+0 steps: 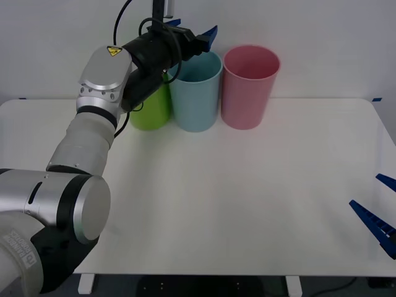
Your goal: Grasp the object on the table and drop it into the matching bin: aluminum can to the light blue bin, PET bottle to the pink bin.
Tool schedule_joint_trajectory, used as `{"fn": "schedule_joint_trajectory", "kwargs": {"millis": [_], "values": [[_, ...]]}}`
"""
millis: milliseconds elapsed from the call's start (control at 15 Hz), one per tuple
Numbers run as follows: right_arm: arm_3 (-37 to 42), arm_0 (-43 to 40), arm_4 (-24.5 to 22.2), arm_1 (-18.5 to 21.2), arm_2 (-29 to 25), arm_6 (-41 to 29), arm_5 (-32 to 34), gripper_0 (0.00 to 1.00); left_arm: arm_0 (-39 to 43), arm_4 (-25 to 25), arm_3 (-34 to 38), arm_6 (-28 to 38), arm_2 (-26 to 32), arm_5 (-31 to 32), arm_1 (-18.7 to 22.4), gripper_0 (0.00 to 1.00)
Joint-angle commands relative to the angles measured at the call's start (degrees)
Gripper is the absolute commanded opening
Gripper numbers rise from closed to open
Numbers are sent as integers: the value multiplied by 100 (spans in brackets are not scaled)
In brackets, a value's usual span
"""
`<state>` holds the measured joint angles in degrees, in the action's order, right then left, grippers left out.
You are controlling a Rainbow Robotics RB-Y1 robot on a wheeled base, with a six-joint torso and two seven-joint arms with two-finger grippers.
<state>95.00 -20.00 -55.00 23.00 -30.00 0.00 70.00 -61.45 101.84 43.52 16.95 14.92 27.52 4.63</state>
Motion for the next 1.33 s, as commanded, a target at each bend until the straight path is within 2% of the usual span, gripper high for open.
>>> {"fn": "schedule_joint_trajectory", "kwargs": {"millis": [67, 533, 867, 1333], "values": [[0, 0, 0, 0, 0, 0, 0, 100, 19, -217, 7, -26, -42, 78, 117, 100], [0, 0, 0, 0, 0, 0, 0, 100, 361, -1175, 148, -245, -332, 280, 478, 100], [0, 0, 0, 0, 0, 0, 0, 100, 1144, -1931, 1001, -254, -649, 535, 865, 100], [0, 0, 0, 0, 0, 0, 0, 100, 2576, -3126, 2380, -280, -1114, 834, 2025, 100]]}}
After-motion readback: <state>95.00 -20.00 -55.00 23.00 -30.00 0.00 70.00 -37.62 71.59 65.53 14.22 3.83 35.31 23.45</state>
